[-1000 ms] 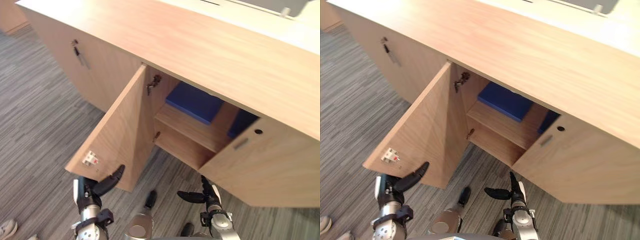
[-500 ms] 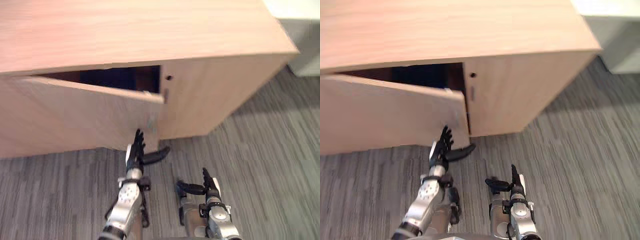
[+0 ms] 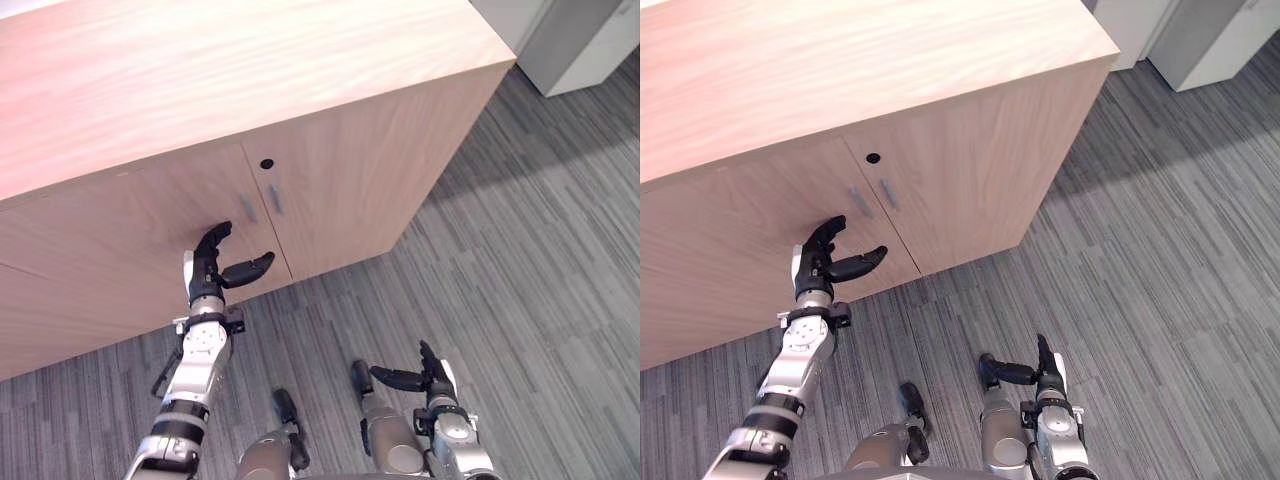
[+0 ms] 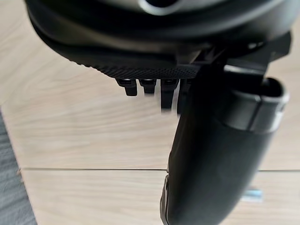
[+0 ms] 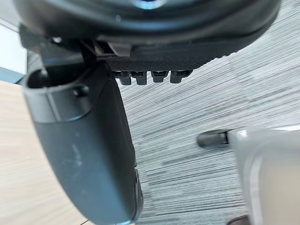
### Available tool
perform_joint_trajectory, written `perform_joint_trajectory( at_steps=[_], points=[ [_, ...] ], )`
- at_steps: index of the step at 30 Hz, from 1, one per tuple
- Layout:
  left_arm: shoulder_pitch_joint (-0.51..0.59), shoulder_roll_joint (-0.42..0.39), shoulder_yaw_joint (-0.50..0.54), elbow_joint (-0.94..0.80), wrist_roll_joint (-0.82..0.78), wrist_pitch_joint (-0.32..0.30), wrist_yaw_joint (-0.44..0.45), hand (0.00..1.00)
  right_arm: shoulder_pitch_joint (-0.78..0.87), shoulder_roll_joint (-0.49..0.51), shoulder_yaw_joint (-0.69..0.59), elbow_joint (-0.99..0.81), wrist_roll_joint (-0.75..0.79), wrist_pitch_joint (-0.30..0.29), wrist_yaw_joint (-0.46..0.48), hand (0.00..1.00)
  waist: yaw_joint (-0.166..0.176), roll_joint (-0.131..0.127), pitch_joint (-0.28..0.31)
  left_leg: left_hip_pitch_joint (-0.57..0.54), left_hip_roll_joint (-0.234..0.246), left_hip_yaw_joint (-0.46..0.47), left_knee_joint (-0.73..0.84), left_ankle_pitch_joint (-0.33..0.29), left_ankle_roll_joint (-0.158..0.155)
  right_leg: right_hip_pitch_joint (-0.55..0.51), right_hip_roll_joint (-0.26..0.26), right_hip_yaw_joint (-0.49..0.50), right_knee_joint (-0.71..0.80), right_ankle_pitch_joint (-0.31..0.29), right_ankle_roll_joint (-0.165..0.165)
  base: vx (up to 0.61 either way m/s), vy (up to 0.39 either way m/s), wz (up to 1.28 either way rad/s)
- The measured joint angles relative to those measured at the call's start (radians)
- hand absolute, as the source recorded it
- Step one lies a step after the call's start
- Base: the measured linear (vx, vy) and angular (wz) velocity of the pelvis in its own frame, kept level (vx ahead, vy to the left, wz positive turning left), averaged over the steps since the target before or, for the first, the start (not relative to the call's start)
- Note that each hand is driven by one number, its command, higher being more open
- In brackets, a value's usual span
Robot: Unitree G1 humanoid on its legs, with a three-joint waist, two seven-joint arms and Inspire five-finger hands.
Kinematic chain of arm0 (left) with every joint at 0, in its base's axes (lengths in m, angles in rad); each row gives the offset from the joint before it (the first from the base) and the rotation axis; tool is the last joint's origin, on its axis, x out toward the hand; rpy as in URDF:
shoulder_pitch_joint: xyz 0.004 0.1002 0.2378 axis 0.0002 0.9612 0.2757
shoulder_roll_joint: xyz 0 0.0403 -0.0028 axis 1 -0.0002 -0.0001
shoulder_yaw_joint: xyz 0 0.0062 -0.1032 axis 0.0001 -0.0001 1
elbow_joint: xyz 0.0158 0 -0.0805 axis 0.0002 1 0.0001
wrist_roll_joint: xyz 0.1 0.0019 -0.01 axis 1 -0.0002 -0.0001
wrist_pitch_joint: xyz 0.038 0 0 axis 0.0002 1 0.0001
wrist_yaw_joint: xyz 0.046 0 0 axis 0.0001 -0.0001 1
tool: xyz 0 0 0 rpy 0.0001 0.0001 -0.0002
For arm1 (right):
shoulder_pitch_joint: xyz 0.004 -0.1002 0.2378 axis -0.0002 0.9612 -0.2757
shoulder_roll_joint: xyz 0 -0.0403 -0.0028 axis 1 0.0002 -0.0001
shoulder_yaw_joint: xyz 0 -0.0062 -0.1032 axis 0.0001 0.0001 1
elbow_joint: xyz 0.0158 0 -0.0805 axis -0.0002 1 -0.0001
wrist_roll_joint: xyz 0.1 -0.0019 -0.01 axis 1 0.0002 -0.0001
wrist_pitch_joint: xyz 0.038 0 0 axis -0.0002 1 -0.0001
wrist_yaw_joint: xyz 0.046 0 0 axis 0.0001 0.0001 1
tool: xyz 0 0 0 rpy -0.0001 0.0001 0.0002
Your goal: Walk over to the cabinet, pick up the folder, carry it to the office cabinet, place the folder inside the office cabinet, then close the office cabinet door
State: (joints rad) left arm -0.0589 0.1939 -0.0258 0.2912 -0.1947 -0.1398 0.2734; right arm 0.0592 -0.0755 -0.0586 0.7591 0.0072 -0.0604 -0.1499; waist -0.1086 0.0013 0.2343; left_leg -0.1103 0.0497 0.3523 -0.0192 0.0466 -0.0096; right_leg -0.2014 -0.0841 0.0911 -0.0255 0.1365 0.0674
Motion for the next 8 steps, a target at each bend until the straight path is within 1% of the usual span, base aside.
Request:
perform_joint_trajectory(
  at_steps=[1, 2, 3, 4, 5, 6, 7, 8],
  points=[
    [0.058, -0.019, 0.000, -0.006, 0.000, 0.000, -0.023, 1.00, 0.002, -0.002, -0.019, 0.012, 0.000, 0.005, 0.000, 1.00, 0.006, 0.009, -0.005, 0.012, -0.004, -0.006, -0.016, 0.006, 0.003, 0.010, -0.001, -0.007, -0.003, -0.004, 0.002, 0.04, 0.025, 0.16],
    [0.086, -0.026, 0.000, -0.004, 0.000, 0.000, -0.039, 1.00, 0.004, -0.004, -0.026, 0.016, 0.000, 0.011, 0.000, 1.00, 0.010, 0.013, -0.008, 0.016, -0.006, -0.011, -0.020, 0.006, 0.004, 0.016, -0.001, -0.012, -0.006, -0.006, 0.002, 0.04, 0.016, 0.24],
    [0.147, -0.036, 0.000, 0.008, 0.000, 0.002, -0.077, 1.00, 0.010, -0.009, -0.043, 0.018, 0.000, 0.017, 0.002, 1.00, 0.015, 0.023, -0.017, 0.024, -0.009, -0.024, -0.028, 0.009, 0.003, 0.030, -0.001, -0.025, -0.013, -0.008, 0.004, 0.04, 0.006, 0.25],
    [0.173, -0.040, 0.000, 0.021, 0.000, 0.002, -0.090, 1.00, 0.013, -0.011, -0.052, 0.019, 0.000, 0.018, 0.002, 1.00, 0.017, 0.028, -0.021, 0.028, -0.012, -0.032, -0.033, 0.011, 0.003, 0.037, -0.003, -0.033, -0.016, -0.010, 0.005, 0.05, 0.007, 0.34],
    [0.213, -0.044, 0.003, 0.067, 0.002, 0.004, -0.114, 1.00, 0.018, -0.016, -0.068, 0.020, 0.000, 0.021, 0.004, 1.00, 0.024, 0.036, -0.029, 0.039, -0.014, -0.044, -0.045, 0.015, 0.003, 0.050, -0.004, -0.046, -0.017, -0.016, 0.006, 0.05, 0.011, 0.24],
    [0.238, -0.044, 0.011, 0.128, 0.015, 0.009, -0.140, 1.00, 0.021, -0.024, -0.084, 0.020, 0.000, 0.023, 0.009, 1.00, 0.039, 0.039, -0.035, 0.054, -0.015, -0.047, -0.052, 0.016, 0.003, 0.063, -0.004, -0.050, -0.018, -0.021, 0.007, 0.05, 0.012, 0.18],
    [0.248, -0.045, 0.022, 0.161, 0.023, 0.015, -0.153, 1.00, 0.021, -0.027, -0.090, 0.022, 0.000, 0.024, 0.013, 1.00, 0.046, 0.039, -0.039, 0.058, -0.015, -0.048, -0.054, 0.016, 0.003, 0.068, -0.004, -0.052, -0.018, -0.023, 0.009, 0.03, 0.006, 0.11],
    [0.263, -0.045, 0.047, 0.236, 0.051, 0.024, -0.173, 1.00, 0.020, -0.039, -0.094, 0.022, -0.001, 0.026, 0.017, 1.00, 0.054, 0.038, -0.048, 0.067, -0.016, -0.054, -0.060, 0.017, 0.003, 0.078, -0.004, -0.058, -0.018, -0.027, 0.010, 0.01, 0.000, 0.07]
  ],
)
